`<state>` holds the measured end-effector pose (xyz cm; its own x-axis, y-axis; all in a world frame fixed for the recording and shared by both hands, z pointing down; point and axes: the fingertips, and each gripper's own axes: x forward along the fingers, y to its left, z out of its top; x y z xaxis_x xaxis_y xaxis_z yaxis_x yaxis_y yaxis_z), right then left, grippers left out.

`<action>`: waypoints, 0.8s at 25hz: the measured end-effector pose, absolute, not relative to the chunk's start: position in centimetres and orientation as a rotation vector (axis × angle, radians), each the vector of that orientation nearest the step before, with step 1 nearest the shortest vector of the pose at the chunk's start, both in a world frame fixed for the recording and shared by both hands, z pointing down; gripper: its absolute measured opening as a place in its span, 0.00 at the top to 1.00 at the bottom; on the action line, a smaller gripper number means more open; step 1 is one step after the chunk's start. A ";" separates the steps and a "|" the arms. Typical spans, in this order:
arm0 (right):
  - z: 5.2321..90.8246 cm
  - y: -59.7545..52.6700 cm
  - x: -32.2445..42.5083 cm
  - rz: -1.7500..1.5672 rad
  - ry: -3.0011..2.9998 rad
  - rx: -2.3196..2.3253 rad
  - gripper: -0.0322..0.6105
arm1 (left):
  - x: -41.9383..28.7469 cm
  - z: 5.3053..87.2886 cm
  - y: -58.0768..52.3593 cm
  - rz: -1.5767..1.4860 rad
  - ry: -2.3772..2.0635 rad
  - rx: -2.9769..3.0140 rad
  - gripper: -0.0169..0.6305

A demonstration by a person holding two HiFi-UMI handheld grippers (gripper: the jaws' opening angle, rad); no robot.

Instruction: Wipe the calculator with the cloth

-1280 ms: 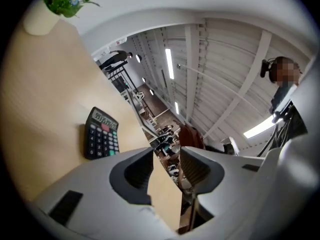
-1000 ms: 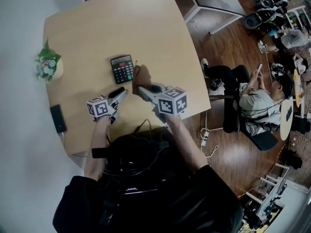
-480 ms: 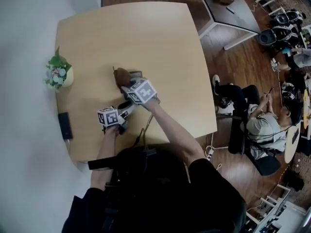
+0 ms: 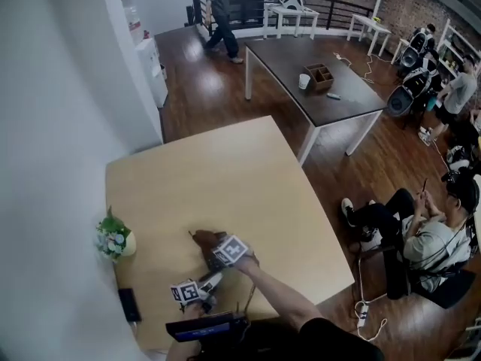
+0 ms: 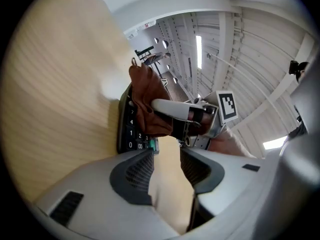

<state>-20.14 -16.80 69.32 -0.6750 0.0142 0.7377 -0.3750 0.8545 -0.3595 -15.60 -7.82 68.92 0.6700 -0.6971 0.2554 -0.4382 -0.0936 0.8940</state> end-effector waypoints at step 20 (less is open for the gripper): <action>64.7 -15.7 -21.3 0.604 -2.327 0.269 0.86 | -16.1 68.0 -8.4 -0.315 -0.898 1.724 0.74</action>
<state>-21.35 -15.72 64.70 -0.7284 -0.0224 0.6848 -0.3524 0.8694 -0.3464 -16.05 -8.43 68.01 0.6758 -0.7017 0.2257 -0.4066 -0.0995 0.9082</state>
